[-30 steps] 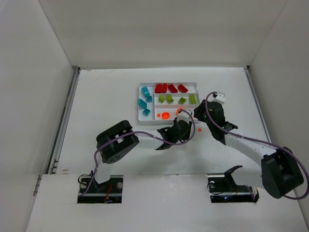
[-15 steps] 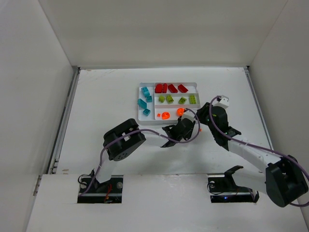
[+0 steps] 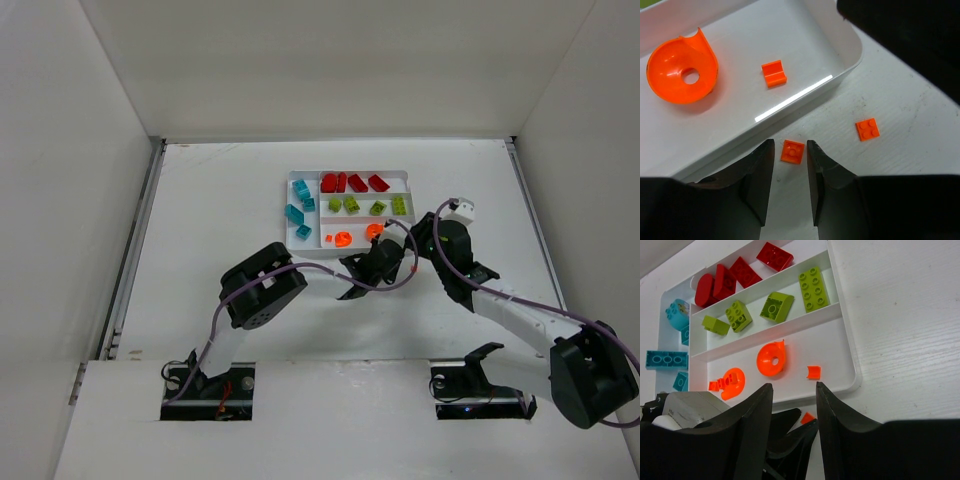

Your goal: Sort the legos into containers by color

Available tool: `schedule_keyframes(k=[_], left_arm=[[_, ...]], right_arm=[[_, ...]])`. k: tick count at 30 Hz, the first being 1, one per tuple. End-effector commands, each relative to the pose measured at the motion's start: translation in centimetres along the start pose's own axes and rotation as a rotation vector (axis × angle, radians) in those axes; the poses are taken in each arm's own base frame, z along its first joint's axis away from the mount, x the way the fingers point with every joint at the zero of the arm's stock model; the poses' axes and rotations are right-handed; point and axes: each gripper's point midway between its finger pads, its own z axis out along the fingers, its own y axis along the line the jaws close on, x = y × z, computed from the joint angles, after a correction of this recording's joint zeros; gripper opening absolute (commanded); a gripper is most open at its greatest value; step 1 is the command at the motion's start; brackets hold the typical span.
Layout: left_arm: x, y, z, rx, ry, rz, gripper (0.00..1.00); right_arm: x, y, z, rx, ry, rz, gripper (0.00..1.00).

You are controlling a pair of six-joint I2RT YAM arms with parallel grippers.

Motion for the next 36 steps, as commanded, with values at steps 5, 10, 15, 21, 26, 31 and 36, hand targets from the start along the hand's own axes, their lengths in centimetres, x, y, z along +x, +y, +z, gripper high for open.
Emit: schedule_keyframes(k=[5,10,15,21,26,31,36], left_arm=[[0.3,-0.3,0.4,0.01,0.02,0.029,0.23],[0.5,0.0,0.1,0.0,0.026,0.035,0.18],[-0.4,0.0,-0.9,-0.006,0.003,0.037,0.15],[-3.8,-0.6,-3.8,0.021,-0.069,0.0,0.15],[-6.7,0.4,-6.2,0.009,-0.139,-0.038,0.14],[-9.4,3.5,-6.9,-0.042,-0.189,-0.08,0.15],[-9.9,7.9,-4.9,-0.124,-0.184,-0.129,0.16]], right_arm=[[-1.8,1.0,-0.4,-0.035,-0.069,0.033,0.46],[-1.8,1.0,-0.4,-0.034,-0.07,0.035,0.46],[-1.8,0.9,-0.4,-0.034,-0.07,0.035,0.46],[-2.0,0.7,-0.6,-0.03,-0.077,0.039,0.46],[-2.4,0.2,-0.8,-0.024,-0.092,0.05,0.46],[-2.2,0.0,-0.6,-0.016,-0.085,0.048,0.45],[-2.0,-0.1,-0.5,-0.011,-0.08,0.05,0.45]])
